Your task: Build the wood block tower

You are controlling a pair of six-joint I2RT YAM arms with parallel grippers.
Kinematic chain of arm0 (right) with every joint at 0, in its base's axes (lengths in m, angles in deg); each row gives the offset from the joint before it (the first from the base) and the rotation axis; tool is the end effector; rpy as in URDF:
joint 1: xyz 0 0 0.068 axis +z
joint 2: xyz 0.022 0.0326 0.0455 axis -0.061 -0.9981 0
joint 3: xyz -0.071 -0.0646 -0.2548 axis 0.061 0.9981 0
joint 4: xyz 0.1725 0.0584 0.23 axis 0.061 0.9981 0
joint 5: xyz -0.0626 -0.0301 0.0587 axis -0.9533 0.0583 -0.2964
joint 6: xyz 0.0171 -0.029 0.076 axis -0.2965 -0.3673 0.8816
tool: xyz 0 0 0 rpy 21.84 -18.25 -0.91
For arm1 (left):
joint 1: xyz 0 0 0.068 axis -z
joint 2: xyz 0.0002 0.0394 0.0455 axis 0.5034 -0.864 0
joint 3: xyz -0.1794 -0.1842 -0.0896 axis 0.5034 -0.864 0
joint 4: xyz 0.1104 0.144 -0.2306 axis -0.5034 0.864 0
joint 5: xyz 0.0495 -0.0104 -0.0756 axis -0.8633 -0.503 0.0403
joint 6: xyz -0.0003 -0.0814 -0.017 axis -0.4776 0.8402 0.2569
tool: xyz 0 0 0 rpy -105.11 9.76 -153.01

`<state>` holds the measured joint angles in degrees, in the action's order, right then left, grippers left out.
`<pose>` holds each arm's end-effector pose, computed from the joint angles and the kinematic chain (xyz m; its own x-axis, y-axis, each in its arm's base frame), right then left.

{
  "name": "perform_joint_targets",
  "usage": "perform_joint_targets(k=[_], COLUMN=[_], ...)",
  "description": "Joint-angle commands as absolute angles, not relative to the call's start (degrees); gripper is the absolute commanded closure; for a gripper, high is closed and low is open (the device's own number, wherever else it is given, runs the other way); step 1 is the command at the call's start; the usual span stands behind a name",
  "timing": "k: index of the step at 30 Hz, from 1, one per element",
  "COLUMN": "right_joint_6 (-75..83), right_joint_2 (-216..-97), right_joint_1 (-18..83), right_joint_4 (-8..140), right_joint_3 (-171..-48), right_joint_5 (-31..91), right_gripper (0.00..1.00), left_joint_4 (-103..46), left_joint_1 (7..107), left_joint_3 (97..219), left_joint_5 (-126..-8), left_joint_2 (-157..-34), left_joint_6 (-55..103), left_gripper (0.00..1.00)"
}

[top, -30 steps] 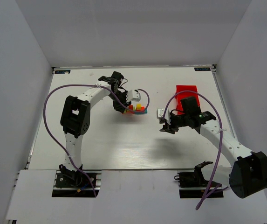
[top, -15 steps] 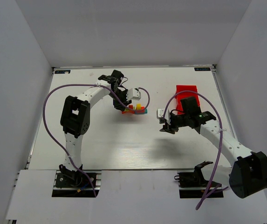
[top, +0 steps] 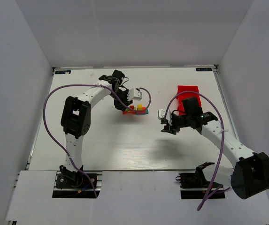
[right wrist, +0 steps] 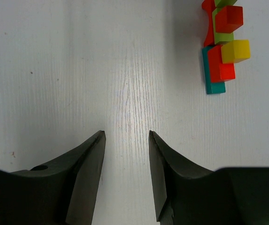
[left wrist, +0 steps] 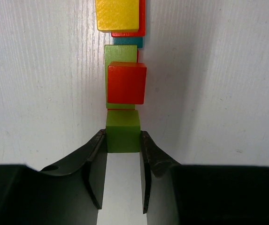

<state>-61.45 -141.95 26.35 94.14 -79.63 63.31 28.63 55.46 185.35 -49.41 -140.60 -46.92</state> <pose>0.2414 0.1531 0.2152 0.2259 -0.6086 -0.7607 -0.9527 0.0249 -0.3028 0.4113 -0.2286 0.1590 -0.0357 0.8744 -0.4838 0.9993 0.0360 -0.0087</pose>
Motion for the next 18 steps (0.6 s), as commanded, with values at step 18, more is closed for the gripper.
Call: perform_joint_targets(k=[18], right_joint_6=[-62.08], right_joint_2=[-141.46], right_joint_1=[26.18], right_joint_4=[93.41], right_joint_3=[-78.76], right_joint_5=[64.82], right_gripper=[0.51], left_joint_4=[28.63], left_joint_1=[55.63], left_joint_3=[187.32], left_joint_5=[-48.91], left_joint_2=[-140.04], left_joint_6=[-47.01], left_gripper=[0.78])
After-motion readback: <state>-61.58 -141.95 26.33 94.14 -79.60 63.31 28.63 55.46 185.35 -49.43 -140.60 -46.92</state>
